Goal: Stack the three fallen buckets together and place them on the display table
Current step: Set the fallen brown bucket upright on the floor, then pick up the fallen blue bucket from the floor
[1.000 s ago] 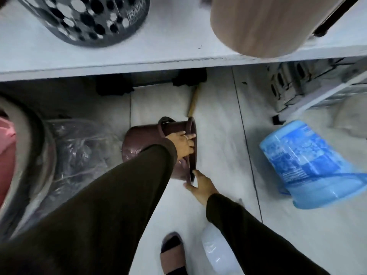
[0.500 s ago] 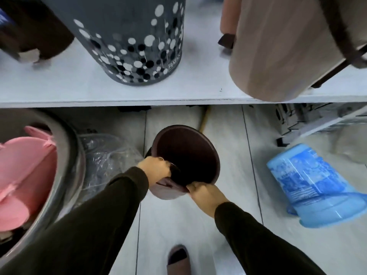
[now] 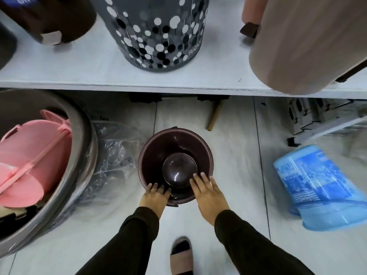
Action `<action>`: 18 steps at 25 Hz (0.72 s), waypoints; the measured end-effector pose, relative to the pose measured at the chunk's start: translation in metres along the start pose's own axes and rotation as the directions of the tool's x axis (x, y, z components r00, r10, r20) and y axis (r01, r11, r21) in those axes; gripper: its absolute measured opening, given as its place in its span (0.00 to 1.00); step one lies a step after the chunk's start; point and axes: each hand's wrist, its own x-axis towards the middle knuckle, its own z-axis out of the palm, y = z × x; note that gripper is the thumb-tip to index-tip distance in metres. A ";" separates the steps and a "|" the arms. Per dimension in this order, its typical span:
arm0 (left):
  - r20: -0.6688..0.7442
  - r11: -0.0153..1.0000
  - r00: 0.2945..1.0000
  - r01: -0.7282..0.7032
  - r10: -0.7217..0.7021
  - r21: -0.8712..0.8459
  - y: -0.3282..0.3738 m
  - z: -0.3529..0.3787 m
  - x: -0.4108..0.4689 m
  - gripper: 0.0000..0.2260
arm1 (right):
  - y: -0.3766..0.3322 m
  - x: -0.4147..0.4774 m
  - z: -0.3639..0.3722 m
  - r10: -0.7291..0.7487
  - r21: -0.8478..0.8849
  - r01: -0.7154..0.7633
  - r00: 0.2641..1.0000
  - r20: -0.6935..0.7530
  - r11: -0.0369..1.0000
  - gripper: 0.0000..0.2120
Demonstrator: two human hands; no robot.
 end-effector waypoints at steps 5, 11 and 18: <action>-0.121 0.998 0.992 0.020 -0.026 -0.053 0.015 -0.049 -0.023 0.41 | 0.058 -0.042 -0.016 0.195 -0.005 -0.195 0.980 0.045 0.981 0.36; -0.174 0.995 0.979 -0.104 0.102 -0.002 0.141 -0.100 -0.018 0.40 | 0.159 -0.123 -0.010 0.293 -0.064 -0.287 0.943 0.156 0.956 0.36; -0.076 0.973 0.978 -0.204 0.196 -0.107 0.350 -0.109 -0.007 0.39 | 0.329 -0.249 0.018 0.522 -0.165 -0.496 0.816 0.248 0.853 0.37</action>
